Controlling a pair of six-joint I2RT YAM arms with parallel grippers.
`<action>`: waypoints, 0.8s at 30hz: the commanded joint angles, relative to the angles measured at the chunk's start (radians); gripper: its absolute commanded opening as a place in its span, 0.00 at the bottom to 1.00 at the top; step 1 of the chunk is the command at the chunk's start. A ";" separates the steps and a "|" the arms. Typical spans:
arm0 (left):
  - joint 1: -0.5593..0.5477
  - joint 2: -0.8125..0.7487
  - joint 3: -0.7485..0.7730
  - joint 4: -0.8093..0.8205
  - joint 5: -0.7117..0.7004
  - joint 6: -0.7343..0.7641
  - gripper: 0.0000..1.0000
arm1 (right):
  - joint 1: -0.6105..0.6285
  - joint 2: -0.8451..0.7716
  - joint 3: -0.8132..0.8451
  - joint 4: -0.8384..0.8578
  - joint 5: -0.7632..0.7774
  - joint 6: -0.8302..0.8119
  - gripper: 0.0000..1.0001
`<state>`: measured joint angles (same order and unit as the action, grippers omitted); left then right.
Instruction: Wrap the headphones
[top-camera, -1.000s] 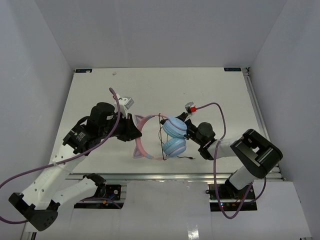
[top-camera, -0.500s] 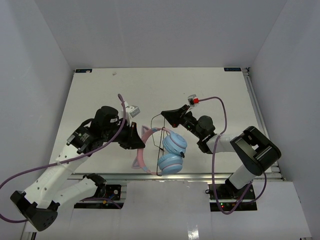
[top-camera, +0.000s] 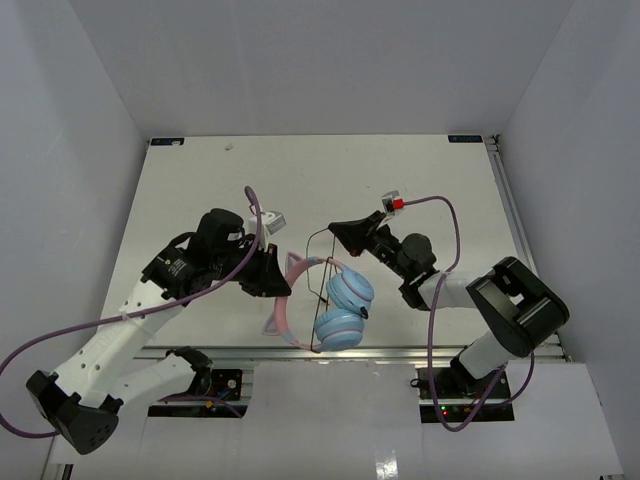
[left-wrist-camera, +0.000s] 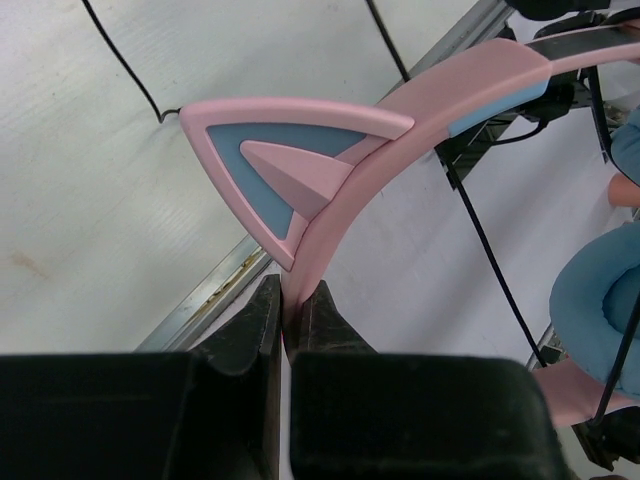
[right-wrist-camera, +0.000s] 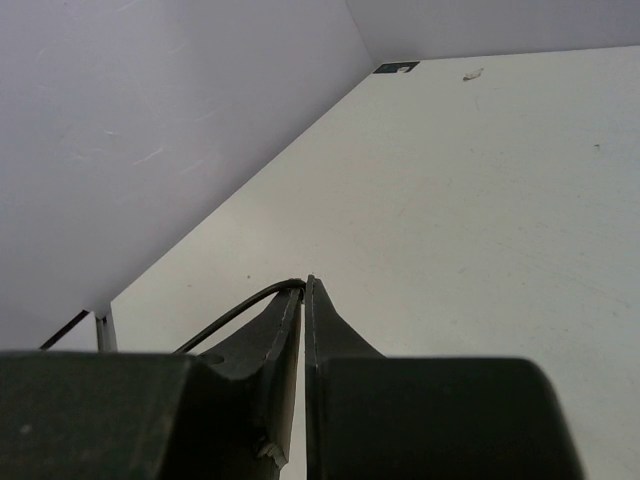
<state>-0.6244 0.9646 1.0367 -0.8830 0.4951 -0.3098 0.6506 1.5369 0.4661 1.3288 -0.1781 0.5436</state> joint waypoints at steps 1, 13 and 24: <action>-0.017 0.005 0.029 -0.029 0.007 0.032 0.00 | -0.018 -0.109 -0.074 0.558 0.089 -0.117 0.08; -0.035 0.134 0.078 -0.044 -0.190 0.078 0.00 | -0.048 -0.402 -0.056 0.052 -0.136 -0.408 0.08; -0.045 0.292 0.133 -0.029 -0.533 0.108 0.00 | -0.047 -0.566 0.096 -0.587 -0.190 -0.579 0.08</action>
<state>-0.6600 1.2486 1.1222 -0.9191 0.0955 -0.2190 0.6052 1.0280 0.4818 0.9731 -0.3581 0.0619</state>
